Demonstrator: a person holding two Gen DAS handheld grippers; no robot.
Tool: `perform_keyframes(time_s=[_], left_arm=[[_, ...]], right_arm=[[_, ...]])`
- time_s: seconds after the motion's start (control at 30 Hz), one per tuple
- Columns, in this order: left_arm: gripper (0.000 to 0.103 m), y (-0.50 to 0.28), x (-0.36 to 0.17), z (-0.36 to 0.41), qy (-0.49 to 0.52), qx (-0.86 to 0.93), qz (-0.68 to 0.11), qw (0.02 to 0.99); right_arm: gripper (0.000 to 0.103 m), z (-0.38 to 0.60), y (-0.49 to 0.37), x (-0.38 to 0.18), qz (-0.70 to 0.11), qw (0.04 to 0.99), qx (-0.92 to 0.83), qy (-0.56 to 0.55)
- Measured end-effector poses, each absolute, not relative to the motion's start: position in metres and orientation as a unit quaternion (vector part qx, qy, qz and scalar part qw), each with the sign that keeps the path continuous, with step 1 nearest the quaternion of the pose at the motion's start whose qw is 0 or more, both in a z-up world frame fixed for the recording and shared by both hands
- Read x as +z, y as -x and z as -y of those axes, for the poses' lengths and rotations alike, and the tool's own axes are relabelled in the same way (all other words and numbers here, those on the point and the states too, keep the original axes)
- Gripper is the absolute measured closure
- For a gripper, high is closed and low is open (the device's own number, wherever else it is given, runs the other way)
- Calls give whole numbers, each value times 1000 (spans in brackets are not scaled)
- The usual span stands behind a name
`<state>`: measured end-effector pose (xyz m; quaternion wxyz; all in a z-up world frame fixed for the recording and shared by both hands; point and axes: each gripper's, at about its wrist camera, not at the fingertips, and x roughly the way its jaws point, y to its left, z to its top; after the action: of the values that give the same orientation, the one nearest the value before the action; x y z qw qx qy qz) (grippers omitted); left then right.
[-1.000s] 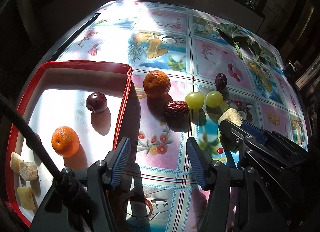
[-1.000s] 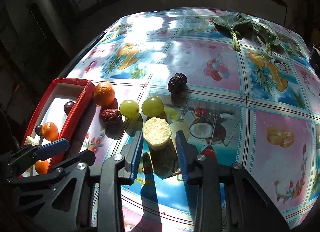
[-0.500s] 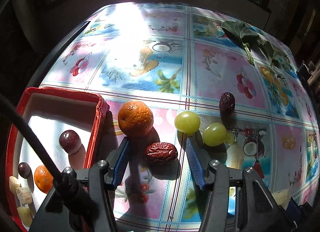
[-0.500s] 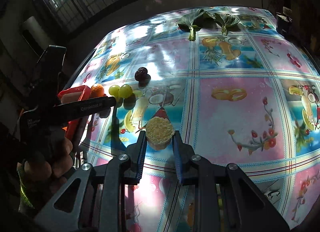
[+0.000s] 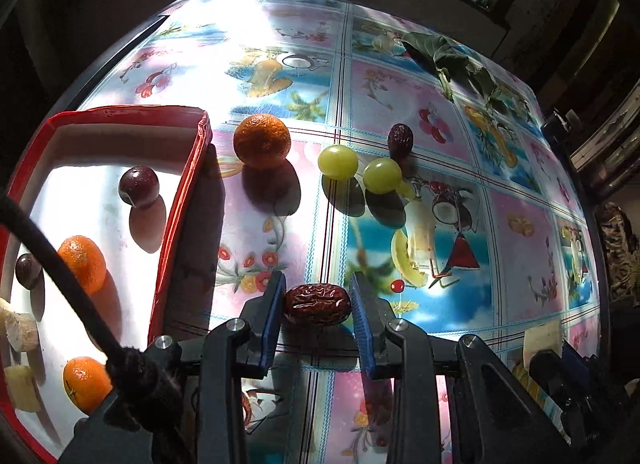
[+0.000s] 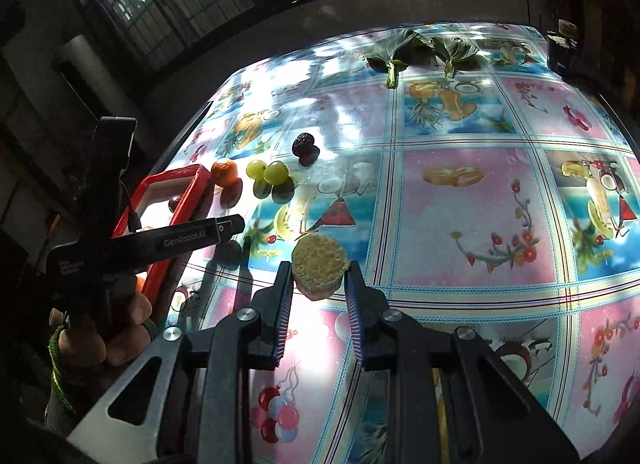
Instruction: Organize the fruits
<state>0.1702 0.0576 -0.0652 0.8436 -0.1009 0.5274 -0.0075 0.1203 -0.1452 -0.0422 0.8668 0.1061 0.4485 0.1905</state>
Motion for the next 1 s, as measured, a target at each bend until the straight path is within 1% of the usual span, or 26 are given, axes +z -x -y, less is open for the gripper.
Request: perform_keyframes(time_s=[0.13, 0.4, 0.73, 1.0], left_arm=[[71, -144, -57, -54, 104, -13, -520, 848], [71, -98, -37, -36, 66, -6, -490, 869], [71, -69, -22, -20, 37, 4, -474, 880], [71, -58, -18, -11, 26, 12, -468, 883]], right_arm=[[75, 148, -107, -46, -452, 865, 191, -109], [75, 151, -78, -43, -440, 877, 175, -85], [75, 158, -56, -25, -404, 910, 96, -19], [75, 168, -40, -15, -381, 921, 74, -5]])
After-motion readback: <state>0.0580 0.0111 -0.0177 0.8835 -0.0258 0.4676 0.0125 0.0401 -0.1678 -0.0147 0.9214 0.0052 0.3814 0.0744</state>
